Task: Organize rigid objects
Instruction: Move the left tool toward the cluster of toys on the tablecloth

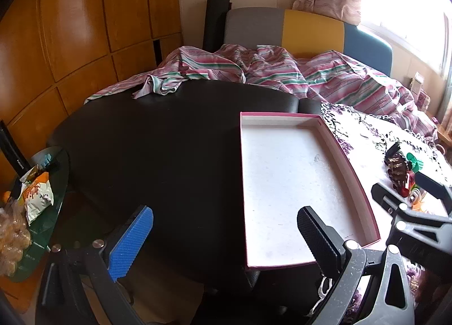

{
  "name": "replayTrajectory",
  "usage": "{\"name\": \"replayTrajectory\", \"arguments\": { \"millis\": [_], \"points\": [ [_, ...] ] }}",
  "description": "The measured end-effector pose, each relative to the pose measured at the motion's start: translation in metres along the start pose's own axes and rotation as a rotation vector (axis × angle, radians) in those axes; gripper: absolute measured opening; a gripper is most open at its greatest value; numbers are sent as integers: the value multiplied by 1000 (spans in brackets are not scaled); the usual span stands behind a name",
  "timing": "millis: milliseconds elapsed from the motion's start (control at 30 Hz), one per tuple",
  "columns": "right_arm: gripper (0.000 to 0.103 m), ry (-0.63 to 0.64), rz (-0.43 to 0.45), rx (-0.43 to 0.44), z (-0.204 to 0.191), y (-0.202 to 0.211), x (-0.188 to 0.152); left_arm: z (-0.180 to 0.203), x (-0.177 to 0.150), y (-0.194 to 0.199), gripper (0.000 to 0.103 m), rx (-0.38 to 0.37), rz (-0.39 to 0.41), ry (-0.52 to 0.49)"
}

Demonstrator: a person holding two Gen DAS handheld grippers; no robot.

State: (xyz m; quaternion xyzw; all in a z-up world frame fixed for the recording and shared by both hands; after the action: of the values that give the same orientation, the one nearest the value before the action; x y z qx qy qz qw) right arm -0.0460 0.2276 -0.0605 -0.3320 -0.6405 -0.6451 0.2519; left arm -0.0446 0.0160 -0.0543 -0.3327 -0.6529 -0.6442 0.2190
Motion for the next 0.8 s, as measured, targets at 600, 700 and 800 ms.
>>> {"name": "replayTrajectory", "arguments": {
  "millis": [600,700,800],
  "points": [
    [103,-371,50,-136,220,21,33,69,16,-5,103,-255,-39,-144],
    [103,-487,66,-187,264,20,15,92,22,-5,103,-315,-44,-196],
    [103,-653,35,-162,294,19,-3,124,28,-6,103,-346,-37,-259]
  ]
}}
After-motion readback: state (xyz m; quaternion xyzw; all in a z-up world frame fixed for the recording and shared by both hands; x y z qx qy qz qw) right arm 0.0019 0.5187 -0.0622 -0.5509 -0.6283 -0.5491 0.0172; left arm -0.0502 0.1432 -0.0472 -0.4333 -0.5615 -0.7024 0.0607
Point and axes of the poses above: each gripper's, at about its wrist camera, not at the fingertips, and y roughly against the way its jaws point, z to its right, x to its top, the point moved 5 cm from there along -y, roughly the way its jaws point, and after that the axes turned 5 degrees about -y, right-handed, at the moved point
